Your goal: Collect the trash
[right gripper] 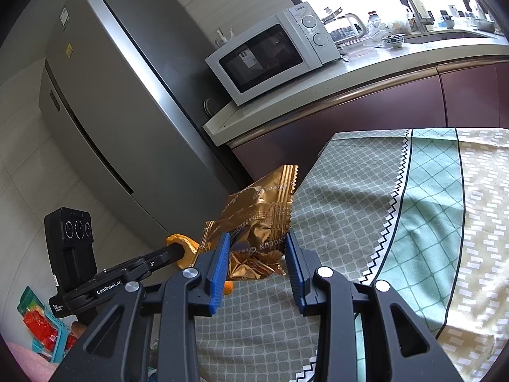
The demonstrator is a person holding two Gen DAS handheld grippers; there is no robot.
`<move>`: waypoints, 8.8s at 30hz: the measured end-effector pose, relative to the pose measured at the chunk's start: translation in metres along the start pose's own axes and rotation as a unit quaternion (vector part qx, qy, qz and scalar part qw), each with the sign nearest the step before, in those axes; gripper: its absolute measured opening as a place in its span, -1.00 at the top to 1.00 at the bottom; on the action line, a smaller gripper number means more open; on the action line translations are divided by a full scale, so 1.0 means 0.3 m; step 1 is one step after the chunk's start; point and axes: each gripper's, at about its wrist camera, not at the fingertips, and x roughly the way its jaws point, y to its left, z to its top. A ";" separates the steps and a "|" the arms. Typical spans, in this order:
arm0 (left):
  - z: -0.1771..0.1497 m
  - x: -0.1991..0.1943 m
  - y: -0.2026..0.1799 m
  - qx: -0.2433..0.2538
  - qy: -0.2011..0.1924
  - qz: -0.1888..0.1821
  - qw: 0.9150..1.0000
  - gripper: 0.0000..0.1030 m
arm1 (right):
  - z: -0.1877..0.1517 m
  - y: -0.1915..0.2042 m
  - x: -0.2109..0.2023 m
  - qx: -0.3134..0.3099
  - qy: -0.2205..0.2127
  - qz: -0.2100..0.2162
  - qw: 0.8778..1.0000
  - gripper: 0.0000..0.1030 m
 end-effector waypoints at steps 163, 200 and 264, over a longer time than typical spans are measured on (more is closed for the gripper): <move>-0.113 0.002 0.103 0.024 -0.075 0.134 0.988 -0.89 | -0.180 0.211 0.230 -0.101 0.036 -0.054 0.993 -0.55; -0.295 -0.134 -0.498 0.139 -0.190 0.080 0.969 -0.89 | -0.429 0.075 -0.533 -0.101 -0.216 -0.289 0.927 -0.87; -0.318 -0.152 -0.518 0.136 -0.227 0.107 0.958 -0.89 | -0.459 0.079 -0.600 -0.093 -0.259 -0.319 0.907 -0.87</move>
